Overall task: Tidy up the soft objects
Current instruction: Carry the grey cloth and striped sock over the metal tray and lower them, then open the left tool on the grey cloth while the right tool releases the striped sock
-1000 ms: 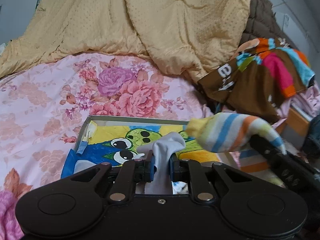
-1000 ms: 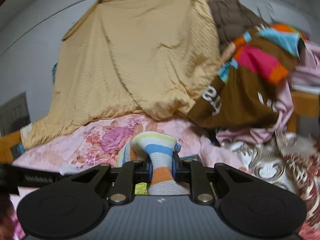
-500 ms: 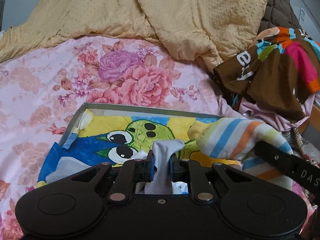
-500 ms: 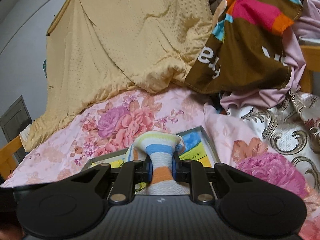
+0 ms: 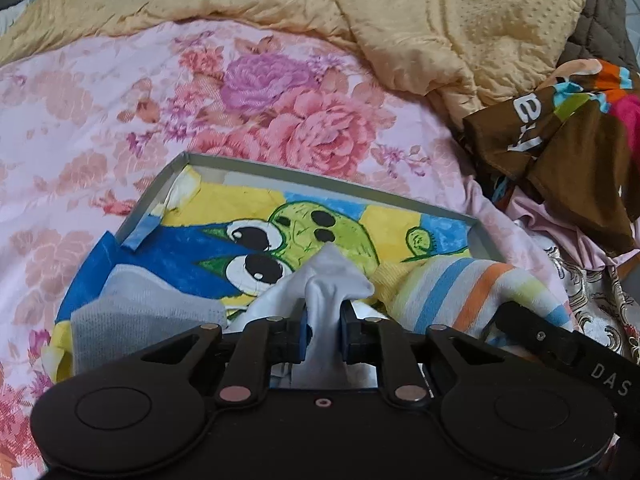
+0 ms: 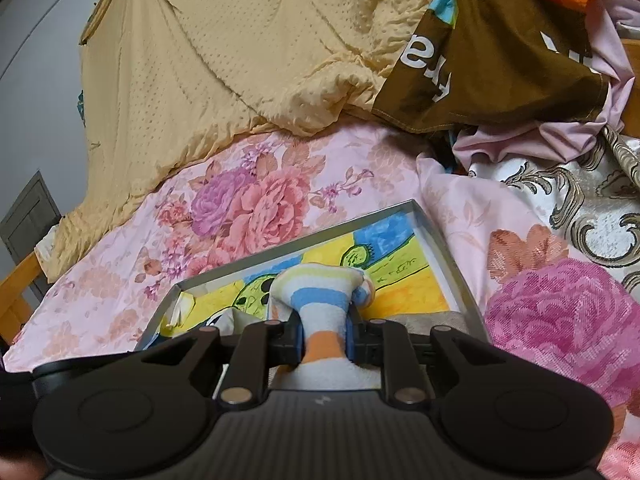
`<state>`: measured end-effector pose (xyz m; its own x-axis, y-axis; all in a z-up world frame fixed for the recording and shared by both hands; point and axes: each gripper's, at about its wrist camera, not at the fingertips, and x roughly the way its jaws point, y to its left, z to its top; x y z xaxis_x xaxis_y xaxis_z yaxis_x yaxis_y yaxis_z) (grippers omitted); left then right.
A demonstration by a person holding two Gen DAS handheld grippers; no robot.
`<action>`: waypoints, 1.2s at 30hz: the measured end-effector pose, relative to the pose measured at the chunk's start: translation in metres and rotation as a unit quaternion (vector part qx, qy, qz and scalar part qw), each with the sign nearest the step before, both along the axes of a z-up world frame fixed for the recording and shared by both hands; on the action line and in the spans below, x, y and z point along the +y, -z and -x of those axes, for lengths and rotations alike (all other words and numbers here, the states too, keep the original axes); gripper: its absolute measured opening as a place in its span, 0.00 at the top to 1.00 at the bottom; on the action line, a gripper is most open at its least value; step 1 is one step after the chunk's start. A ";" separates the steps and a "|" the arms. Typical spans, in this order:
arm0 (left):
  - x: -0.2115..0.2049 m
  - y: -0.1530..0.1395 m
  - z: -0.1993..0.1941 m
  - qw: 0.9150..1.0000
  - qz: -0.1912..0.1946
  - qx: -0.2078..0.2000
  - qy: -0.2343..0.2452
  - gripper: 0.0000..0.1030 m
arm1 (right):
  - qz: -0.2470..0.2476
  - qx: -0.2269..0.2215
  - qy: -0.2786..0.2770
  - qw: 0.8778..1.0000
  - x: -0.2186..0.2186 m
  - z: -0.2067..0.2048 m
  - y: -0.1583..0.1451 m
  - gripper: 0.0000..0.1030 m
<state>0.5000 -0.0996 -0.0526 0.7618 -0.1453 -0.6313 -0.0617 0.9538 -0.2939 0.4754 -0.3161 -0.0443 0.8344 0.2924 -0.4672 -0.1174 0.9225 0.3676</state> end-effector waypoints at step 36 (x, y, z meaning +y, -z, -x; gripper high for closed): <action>0.006 -0.018 0.035 0.998 -0.020 0.005 -0.054 0.24 | 0.044 0.020 0.003 0.999 -0.007 0.014 -0.013 0.20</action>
